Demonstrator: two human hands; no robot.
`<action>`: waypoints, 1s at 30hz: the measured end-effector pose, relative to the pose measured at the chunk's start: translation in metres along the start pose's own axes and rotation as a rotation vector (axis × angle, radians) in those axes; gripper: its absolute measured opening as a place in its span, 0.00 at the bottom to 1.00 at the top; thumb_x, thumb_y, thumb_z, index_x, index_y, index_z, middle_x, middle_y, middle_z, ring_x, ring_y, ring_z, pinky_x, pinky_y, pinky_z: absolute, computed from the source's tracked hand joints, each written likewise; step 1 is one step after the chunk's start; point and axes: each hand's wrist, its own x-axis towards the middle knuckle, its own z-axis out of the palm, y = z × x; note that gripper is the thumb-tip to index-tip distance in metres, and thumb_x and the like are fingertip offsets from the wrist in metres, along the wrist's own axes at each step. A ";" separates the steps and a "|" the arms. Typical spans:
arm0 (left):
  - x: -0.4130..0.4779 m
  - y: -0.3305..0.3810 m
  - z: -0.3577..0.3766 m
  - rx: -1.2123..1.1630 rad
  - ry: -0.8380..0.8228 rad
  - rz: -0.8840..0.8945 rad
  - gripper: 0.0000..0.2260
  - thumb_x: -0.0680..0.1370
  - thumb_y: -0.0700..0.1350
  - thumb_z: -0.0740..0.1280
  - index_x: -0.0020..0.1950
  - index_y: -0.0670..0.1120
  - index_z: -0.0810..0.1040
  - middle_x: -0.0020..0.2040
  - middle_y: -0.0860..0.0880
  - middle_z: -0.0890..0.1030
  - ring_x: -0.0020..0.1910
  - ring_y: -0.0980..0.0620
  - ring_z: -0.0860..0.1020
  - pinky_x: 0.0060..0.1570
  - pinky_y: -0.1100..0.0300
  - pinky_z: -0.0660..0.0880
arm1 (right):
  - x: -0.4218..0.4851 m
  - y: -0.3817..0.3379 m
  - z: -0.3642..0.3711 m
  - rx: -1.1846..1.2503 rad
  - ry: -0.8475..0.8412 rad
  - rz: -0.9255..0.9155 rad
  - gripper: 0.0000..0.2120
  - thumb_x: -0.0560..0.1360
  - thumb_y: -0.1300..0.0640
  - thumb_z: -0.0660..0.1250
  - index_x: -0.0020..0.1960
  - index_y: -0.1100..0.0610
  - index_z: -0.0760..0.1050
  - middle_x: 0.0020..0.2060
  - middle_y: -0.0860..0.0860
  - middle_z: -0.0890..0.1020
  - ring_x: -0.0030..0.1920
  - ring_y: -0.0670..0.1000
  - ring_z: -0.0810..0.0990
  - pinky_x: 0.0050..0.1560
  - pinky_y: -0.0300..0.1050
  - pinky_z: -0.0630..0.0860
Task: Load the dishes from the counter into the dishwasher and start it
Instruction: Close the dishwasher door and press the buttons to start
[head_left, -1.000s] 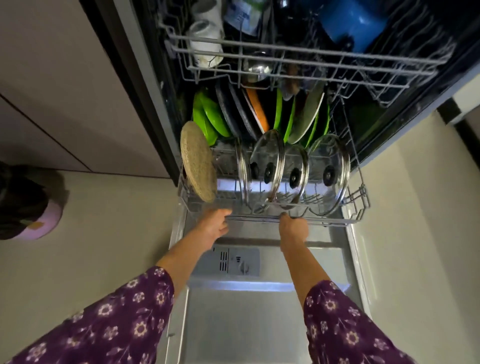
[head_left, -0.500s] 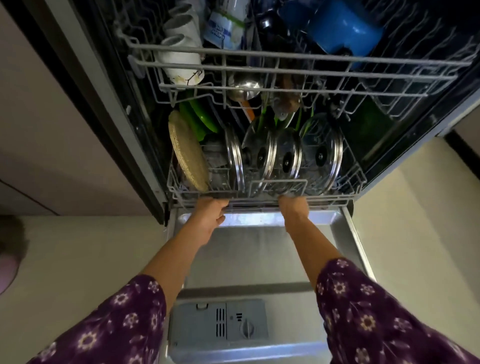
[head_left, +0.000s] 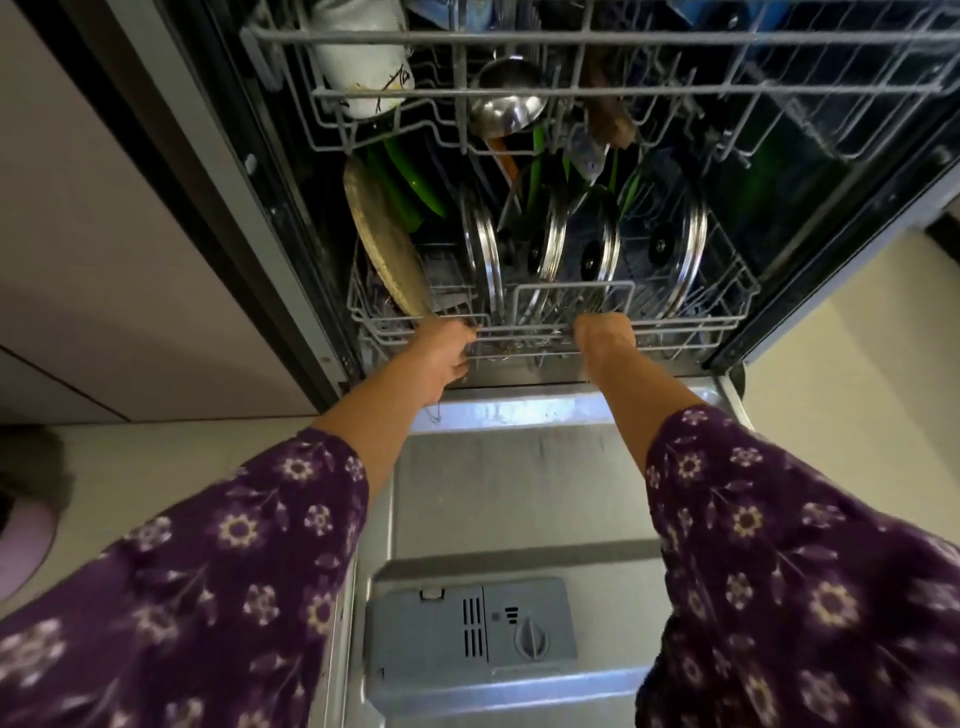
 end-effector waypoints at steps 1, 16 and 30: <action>-0.006 -0.001 0.000 0.026 0.024 0.031 0.04 0.79 0.36 0.61 0.46 0.43 0.72 0.48 0.44 0.74 0.51 0.47 0.73 0.52 0.57 0.72 | -0.007 0.004 -0.005 -0.056 0.038 -0.049 0.18 0.78 0.64 0.59 0.68 0.62 0.67 0.65 0.57 0.73 0.64 0.55 0.73 0.47 0.34 0.74; -0.155 -0.082 -0.006 0.098 -0.023 0.015 0.09 0.79 0.41 0.63 0.38 0.49 0.72 0.40 0.44 0.75 0.39 0.48 0.73 0.44 0.55 0.72 | -0.132 0.094 -0.033 0.336 -0.048 0.041 0.13 0.76 0.51 0.65 0.40 0.60 0.75 0.32 0.54 0.74 0.36 0.54 0.72 0.44 0.48 0.71; -0.392 -0.360 -0.030 0.038 -0.014 -0.582 0.11 0.79 0.44 0.64 0.37 0.45 0.75 0.34 0.46 0.76 0.29 0.53 0.69 0.29 0.63 0.65 | -0.366 0.348 -0.095 0.483 -0.163 0.523 0.13 0.80 0.55 0.59 0.39 0.60 0.69 0.29 0.55 0.71 0.23 0.49 0.69 0.28 0.39 0.65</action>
